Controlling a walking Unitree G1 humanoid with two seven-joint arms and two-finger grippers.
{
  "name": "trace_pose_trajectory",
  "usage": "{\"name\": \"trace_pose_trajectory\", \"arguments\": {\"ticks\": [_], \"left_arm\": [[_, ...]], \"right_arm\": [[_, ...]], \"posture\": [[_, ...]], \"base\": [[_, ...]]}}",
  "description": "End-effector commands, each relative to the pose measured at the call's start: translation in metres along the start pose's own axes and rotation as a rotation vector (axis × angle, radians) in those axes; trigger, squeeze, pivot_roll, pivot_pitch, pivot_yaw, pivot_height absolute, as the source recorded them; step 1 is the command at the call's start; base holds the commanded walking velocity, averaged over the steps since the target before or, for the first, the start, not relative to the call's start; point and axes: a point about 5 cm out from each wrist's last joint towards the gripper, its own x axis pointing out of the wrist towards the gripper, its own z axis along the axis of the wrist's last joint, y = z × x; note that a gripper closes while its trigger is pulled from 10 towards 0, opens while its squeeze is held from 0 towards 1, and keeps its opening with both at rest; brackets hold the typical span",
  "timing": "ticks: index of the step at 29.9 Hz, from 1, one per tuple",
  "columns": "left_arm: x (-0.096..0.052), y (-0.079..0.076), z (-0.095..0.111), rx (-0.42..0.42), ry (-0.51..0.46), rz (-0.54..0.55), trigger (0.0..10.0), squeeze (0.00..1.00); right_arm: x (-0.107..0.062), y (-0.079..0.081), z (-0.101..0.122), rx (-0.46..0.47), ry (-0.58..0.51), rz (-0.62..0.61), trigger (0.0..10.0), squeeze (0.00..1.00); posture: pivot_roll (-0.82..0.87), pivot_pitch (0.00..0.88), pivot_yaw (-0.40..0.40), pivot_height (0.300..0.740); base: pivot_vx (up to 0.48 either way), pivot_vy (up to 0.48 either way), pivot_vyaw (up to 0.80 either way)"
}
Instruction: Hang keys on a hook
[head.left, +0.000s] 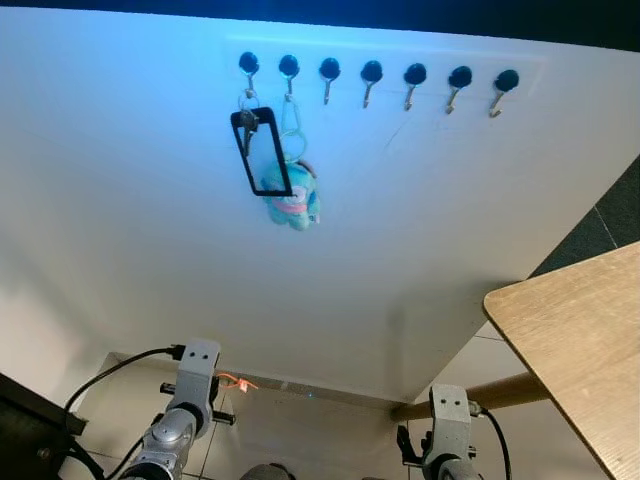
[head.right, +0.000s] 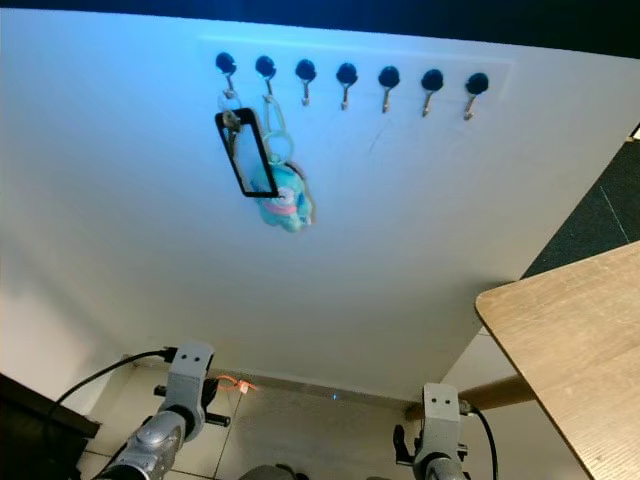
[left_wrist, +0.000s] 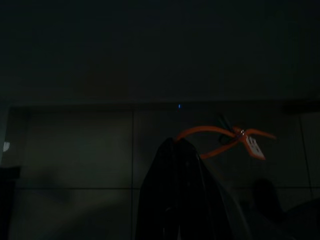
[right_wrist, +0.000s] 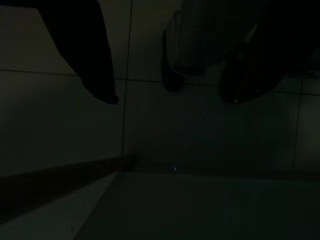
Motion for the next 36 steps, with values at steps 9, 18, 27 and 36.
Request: {"name": "trace_pose_trajectory", "arguments": {"ticks": [9, 18, 27, 36], "left_arm": [[0.0011, -0.0045, 0.0007, -0.019, -0.005, -0.017, 10.0, 0.0], [0.0014, -0.0073, 0.0069, -0.018, -0.055, -0.069, 10.0, 0.0], [0.0019, -0.0128, 0.0085, 0.03, -0.059, -0.13, 10.0, 0.0], [0.0013, -0.0127, 0.0082, 0.032, -0.061, -0.139, 10.0, 0.0]], "right_arm": [[-0.0011, -0.0009, -0.0042, 0.019, 0.014, -0.011, 10.0, 0.0], [-0.0013, -0.0004, -0.0047, 0.022, 0.015, -0.012, 10.0, 0.0], [-0.0026, 0.0008, -0.0079, 0.034, 0.017, -0.016, 10.0, 0.0], [-0.0034, 0.002, -0.01, 0.04, 0.019, -0.016, 10.0, 0.0]], "posture": [[0.06, 0.039, -0.008, 0.74], [0.06, 0.048, -0.004, 0.74], [0.06, 0.054, 0.006, 0.74], [0.06, 0.054, 0.008, 0.74]], "base": [[0.0, 0.354, 0.0], [0.0, 0.205, 0.0], [0.0, -0.263, 0.0], [0.0, -0.48, 0.0]]}}
